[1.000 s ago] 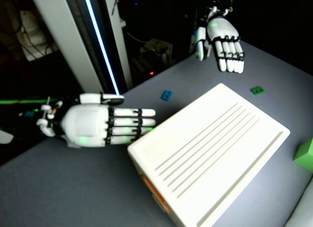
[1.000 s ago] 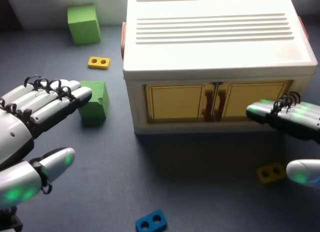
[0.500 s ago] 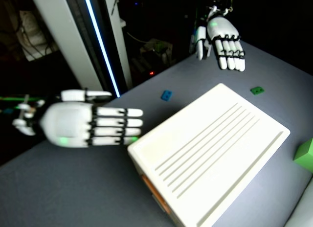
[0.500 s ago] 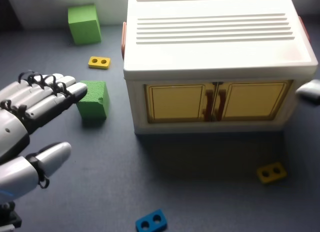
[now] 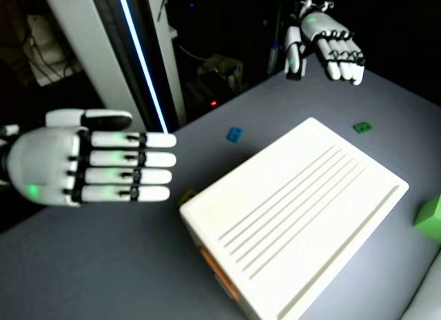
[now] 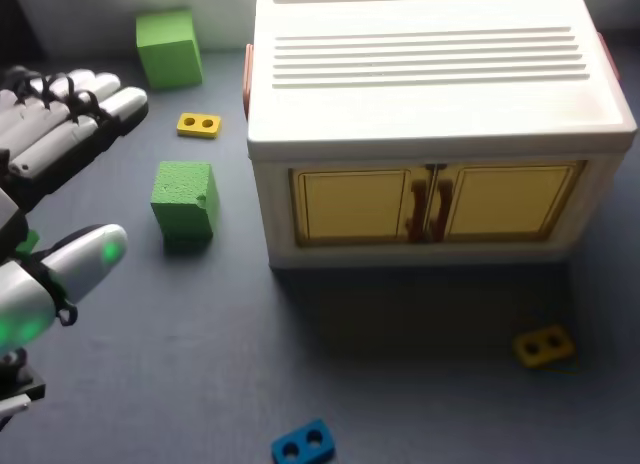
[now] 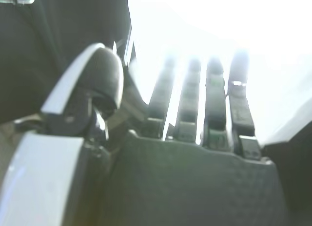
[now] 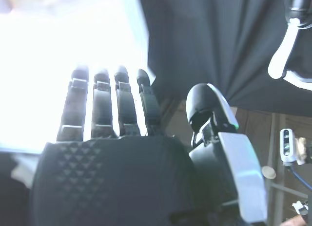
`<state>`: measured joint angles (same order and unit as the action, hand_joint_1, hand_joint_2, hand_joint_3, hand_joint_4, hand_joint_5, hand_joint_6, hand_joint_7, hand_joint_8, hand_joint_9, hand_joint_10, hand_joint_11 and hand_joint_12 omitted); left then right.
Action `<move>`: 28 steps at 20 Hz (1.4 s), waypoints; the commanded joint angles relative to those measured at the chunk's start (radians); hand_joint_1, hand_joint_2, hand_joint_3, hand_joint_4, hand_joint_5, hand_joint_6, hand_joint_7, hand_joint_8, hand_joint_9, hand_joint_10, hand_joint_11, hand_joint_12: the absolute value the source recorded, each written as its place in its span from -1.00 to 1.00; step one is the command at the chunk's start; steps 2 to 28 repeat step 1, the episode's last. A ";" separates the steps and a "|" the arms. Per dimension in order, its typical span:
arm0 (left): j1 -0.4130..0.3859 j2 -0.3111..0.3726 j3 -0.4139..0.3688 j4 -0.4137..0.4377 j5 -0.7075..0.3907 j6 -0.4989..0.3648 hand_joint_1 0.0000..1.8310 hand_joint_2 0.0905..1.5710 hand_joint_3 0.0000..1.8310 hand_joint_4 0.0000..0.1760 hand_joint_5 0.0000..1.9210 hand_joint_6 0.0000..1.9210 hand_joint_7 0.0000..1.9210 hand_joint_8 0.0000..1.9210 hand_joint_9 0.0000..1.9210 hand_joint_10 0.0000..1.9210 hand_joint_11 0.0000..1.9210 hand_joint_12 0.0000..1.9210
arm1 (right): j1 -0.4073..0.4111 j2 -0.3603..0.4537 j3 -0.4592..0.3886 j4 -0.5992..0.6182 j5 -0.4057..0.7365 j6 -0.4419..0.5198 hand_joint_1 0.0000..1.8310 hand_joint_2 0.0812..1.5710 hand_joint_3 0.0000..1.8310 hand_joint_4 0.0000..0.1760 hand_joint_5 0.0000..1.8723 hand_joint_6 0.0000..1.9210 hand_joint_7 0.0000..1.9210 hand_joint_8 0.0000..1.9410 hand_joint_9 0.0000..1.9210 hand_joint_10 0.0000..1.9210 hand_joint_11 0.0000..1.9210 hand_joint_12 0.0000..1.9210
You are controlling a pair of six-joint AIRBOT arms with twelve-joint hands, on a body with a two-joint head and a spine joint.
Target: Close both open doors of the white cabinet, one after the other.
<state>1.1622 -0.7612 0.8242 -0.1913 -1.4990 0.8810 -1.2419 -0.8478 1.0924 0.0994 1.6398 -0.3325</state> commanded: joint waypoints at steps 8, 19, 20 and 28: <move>-0.012 -0.011 0.010 -0.017 -0.132 -0.019 -1.00 0.99 -0.92 -1.00 -0.92 -1.00 -1.00 -1.00 -1.00 -1.00 -1.00 -0.97 | 0.011 -0.003 0.006 0.030 0.123 0.007 -0.93 0.87 -1.00 -1.00 -0.82 -1.00 -0.85 -1.00 -0.88 -1.00 -0.86 -0.97; -0.012 -0.011 0.010 -0.017 -0.132 -0.019 -1.00 0.99 -0.92 -1.00 -0.92 -1.00 -1.00 -1.00 -1.00 -1.00 -1.00 -0.97 | 0.011 -0.003 0.006 0.030 0.123 0.007 -0.93 0.87 -1.00 -1.00 -0.82 -1.00 -0.85 -1.00 -0.88 -1.00 -0.86 -0.97; -0.012 -0.011 0.010 -0.017 -0.132 -0.019 -1.00 0.99 -0.92 -1.00 -0.92 -1.00 -1.00 -1.00 -1.00 -1.00 -1.00 -0.97 | 0.011 -0.003 0.006 0.030 0.123 0.007 -0.93 0.87 -1.00 -1.00 -0.82 -1.00 -0.85 -1.00 -0.88 -1.00 -0.86 -0.97; -0.012 -0.011 0.010 -0.017 -0.132 -0.019 -1.00 0.99 -0.92 -1.00 -0.92 -1.00 -1.00 -1.00 -1.00 -1.00 -1.00 -0.97 | 0.011 -0.003 0.006 0.030 0.123 0.007 -0.93 0.87 -1.00 -1.00 -0.82 -1.00 -0.85 -1.00 -0.88 -1.00 -0.86 -0.97</move>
